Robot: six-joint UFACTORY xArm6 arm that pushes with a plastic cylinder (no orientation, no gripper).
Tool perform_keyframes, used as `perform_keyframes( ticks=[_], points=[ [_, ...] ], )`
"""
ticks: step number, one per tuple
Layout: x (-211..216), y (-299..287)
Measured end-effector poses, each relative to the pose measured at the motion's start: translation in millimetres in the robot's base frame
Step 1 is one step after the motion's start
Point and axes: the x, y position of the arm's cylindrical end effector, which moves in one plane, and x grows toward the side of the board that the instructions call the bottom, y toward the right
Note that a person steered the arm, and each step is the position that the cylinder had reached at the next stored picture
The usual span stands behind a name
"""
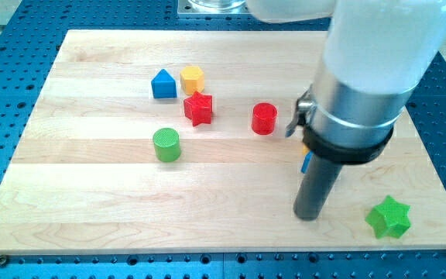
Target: Place the cube at the top of the green star
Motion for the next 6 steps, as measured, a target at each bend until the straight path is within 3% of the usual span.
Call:
perform_keyframes(
  ticks=[1,2,3,4,5,6],
  points=[
    [30,39],
    [30,93],
    [30,93],
    [25,73],
    [2,-6],
    [-59,-23]
  ],
)
